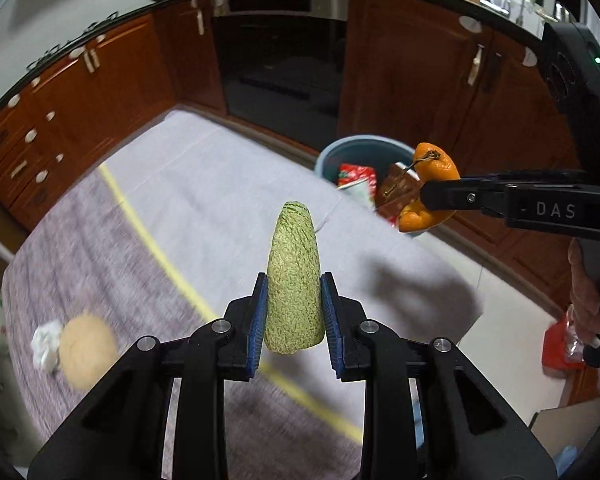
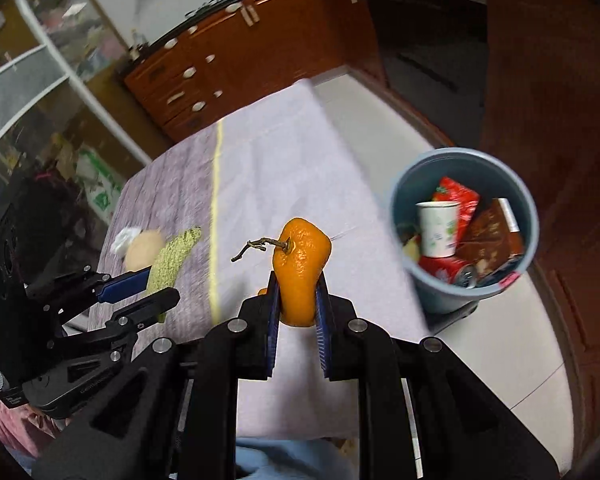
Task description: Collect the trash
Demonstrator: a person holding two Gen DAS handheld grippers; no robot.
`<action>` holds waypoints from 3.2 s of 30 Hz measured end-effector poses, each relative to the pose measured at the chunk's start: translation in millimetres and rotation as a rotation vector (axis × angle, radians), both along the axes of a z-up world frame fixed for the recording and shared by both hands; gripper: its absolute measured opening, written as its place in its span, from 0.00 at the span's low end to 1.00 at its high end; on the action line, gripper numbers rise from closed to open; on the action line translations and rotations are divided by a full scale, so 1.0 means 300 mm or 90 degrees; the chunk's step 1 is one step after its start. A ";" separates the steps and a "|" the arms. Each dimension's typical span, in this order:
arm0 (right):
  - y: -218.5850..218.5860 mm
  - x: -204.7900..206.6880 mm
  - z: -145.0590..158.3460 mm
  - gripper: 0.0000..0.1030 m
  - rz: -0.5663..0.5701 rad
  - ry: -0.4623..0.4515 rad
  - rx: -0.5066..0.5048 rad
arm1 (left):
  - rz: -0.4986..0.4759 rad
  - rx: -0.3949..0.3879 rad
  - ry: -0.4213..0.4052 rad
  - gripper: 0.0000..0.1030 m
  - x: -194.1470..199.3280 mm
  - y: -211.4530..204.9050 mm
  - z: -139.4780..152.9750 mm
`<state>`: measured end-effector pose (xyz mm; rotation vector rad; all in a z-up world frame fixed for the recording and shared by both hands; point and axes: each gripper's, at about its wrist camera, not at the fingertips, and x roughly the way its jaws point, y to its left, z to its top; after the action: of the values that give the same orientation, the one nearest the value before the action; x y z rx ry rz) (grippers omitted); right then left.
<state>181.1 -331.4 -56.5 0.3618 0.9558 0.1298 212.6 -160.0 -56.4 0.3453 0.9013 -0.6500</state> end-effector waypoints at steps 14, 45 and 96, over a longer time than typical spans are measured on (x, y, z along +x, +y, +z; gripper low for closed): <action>-0.360 0.120 -0.095 0.15 -0.095 0.035 0.014 | -0.074 0.004 0.060 0.26 0.177 -0.373 -0.099; -0.578 0.261 -0.280 0.69 -0.162 0.108 0.017 | -0.101 0.002 0.134 0.65 0.381 -0.663 -0.299; 0.064 -0.302 -0.022 0.94 -0.099 0.015 -0.145 | 0.166 -0.091 -0.039 0.96 -0.182 0.244 0.032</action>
<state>90.4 -312.2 -63.1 0.2257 0.9511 -0.1247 157.9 -86.8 -46.7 0.1162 0.8191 -0.4566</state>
